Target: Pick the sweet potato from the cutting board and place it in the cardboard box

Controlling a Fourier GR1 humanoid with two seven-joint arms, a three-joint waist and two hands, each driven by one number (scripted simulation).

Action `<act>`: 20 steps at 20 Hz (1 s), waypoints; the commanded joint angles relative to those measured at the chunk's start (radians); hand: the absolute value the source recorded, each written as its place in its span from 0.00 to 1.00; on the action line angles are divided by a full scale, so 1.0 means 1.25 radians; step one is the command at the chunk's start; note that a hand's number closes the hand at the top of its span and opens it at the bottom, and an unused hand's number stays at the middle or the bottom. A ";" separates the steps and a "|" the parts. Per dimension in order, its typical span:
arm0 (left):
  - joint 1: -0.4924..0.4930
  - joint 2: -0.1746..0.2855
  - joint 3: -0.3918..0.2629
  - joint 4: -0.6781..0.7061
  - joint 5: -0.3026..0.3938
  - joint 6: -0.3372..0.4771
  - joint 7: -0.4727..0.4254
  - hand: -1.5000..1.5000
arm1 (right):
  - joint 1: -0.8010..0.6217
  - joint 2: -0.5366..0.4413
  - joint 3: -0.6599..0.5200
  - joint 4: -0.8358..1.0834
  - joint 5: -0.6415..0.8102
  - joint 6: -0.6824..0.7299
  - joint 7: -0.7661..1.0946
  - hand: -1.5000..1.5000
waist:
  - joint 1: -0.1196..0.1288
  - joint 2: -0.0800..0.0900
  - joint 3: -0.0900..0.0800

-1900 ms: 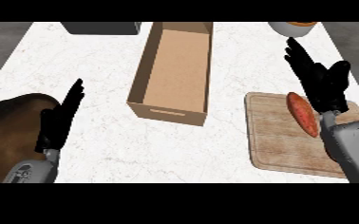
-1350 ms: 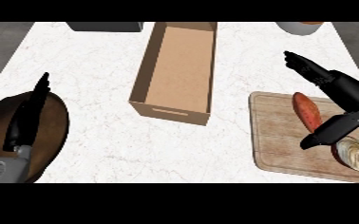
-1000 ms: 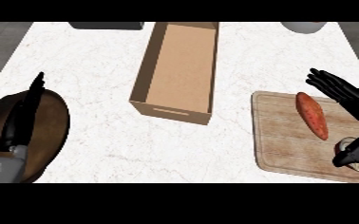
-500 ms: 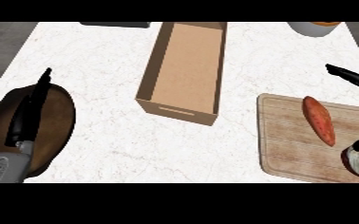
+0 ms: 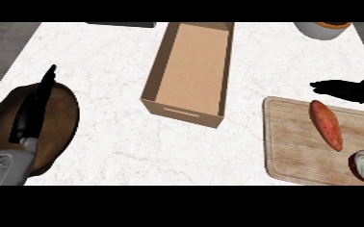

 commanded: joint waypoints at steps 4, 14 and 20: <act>-0.010 -0.015 0.006 0.026 -0.021 0.020 0.008 0.50 | -0.125 0.112 0.107 0.179 0.142 0.012 -0.118 0.00 | -0.017 -0.003 -0.002; 0.056 0.011 0.038 -0.028 -0.013 -0.002 0.005 0.50 | -0.222 0.194 0.148 0.353 0.207 -0.029 -0.190 0.00 | -0.031 -0.011 -0.002; 0.061 0.000 0.041 -0.039 -0.020 -0.002 0.019 0.50 | -0.208 0.181 0.147 0.363 0.193 -0.038 -0.260 0.00 | -0.048 -0.014 -0.003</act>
